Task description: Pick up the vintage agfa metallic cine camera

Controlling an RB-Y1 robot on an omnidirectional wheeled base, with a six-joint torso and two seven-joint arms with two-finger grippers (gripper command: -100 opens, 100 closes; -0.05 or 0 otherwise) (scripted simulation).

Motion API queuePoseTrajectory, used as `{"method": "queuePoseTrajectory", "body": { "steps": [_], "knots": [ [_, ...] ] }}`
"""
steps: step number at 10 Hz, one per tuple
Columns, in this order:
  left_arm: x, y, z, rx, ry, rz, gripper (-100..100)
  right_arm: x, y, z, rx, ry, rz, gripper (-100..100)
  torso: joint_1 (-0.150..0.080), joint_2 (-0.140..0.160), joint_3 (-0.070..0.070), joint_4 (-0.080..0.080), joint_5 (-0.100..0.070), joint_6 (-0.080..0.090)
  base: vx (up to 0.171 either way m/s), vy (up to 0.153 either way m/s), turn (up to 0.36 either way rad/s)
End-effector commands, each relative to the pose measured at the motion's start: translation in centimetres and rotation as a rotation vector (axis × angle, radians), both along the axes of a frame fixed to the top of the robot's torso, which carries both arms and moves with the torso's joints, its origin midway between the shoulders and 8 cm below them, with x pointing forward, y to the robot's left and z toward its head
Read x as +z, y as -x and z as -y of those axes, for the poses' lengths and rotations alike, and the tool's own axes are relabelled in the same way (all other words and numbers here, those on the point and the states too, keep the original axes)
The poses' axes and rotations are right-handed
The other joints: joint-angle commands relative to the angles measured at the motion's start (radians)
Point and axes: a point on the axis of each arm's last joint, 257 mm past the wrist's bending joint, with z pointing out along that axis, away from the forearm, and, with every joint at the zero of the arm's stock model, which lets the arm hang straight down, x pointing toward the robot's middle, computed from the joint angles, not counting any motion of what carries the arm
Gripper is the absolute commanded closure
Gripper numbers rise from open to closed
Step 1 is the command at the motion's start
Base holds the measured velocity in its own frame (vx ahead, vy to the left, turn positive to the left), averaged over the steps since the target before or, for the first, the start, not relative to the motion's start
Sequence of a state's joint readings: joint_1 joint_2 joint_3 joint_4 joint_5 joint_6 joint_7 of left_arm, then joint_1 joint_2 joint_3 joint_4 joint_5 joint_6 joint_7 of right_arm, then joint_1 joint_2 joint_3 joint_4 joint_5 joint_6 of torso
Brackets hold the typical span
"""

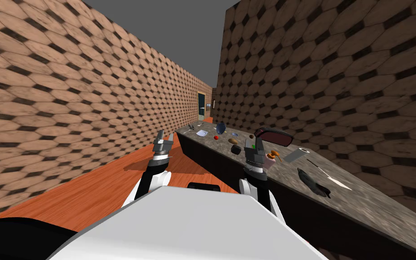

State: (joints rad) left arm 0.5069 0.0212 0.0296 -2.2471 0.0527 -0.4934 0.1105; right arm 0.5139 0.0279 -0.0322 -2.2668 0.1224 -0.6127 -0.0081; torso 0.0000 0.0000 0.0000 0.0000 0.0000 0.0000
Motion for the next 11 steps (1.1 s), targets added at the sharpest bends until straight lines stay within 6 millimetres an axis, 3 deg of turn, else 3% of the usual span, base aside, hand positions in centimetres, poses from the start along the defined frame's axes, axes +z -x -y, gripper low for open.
{"method": "queuePoseTrajectory", "body": {
  "steps": [1,11],
  "knots": [
    [0.0,0.0,0.0,0.000,0.000,0.000,0,-0.4,-0.1,-0.2,0.014,0.035,-0.013,-100,0.000,0.000,0.000,0.000,0.000,0.000,-0.003,-0.004,0.058],
    [0.0,0.0,0.0,0.000,0.000,0.000,0,-3.4,-0.5,0.4,0.073,0.234,-0.109,-100,-0.001,0.000,0.000,0.000,0.000,0.000,-0.008,-0.011,0.068]
  ]
}}
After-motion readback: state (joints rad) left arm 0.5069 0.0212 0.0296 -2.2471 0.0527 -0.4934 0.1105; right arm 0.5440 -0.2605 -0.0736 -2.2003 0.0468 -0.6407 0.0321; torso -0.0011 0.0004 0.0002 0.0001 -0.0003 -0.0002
